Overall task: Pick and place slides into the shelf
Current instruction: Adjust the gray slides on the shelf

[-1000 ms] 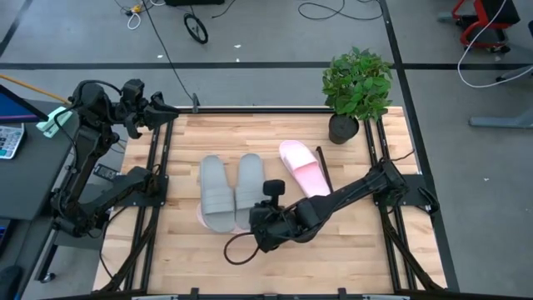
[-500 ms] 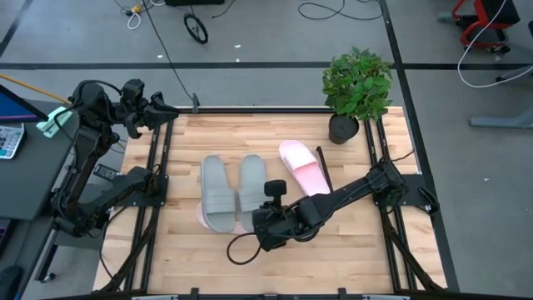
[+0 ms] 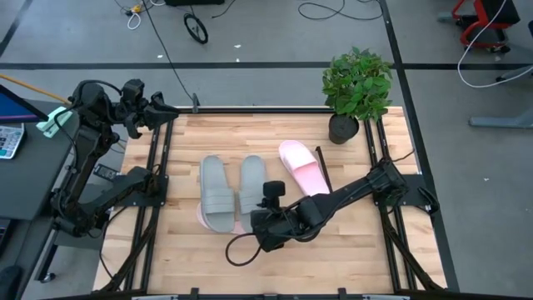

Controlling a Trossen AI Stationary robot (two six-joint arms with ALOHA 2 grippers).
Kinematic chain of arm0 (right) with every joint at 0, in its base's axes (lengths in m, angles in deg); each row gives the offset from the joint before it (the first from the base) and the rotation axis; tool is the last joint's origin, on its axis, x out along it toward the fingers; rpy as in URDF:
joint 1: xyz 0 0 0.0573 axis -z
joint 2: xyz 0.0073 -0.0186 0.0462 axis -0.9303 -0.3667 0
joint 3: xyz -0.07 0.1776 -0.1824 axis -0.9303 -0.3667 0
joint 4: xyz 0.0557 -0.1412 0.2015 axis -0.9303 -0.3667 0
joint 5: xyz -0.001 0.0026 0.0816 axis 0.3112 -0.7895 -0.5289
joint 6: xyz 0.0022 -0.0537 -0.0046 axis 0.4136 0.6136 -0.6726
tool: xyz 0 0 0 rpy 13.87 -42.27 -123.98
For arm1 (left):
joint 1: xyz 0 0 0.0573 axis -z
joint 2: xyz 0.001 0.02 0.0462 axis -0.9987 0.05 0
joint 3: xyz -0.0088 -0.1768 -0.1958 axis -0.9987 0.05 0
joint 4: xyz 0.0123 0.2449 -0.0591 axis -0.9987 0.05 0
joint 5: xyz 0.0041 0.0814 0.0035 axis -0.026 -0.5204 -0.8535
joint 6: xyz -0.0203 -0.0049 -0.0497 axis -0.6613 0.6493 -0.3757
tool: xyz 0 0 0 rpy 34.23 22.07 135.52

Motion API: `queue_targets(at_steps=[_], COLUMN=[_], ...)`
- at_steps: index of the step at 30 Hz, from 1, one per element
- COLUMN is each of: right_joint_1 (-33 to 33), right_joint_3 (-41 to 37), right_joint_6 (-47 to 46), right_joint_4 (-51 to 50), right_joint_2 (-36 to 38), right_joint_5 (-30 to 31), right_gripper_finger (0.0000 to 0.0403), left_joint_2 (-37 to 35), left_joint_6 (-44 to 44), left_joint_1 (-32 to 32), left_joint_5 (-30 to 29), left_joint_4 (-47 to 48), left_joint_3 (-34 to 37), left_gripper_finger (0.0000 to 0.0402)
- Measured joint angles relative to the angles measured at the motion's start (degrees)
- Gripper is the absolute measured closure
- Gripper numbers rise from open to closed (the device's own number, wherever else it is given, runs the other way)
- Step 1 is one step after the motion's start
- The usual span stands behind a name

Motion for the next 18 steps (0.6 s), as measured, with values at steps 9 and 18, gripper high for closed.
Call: queue_targets(at_steps=[9,18], right_joint_1=[1.29,3.69], right_joint_3=[0.04,-0.02], right_joint_6=[15.18,19.92], right_joint_4=[22.98,28.08], right_joint_2=[0.51,-1.96], right_joint_5=[2.14,-2.16], right_gripper_finger=[0.0211,0.0193], left_joint_2=[0.04,0.04], left_joint_6=[0.31,0.51], left_joint_1=[0.00,0.00], left_joint_5=[0.00,0.00], left_joint_4=[0.02,0.04], left_joint_3=[0.00,0.00], left_gripper_finger=[0.0294,0.0294])
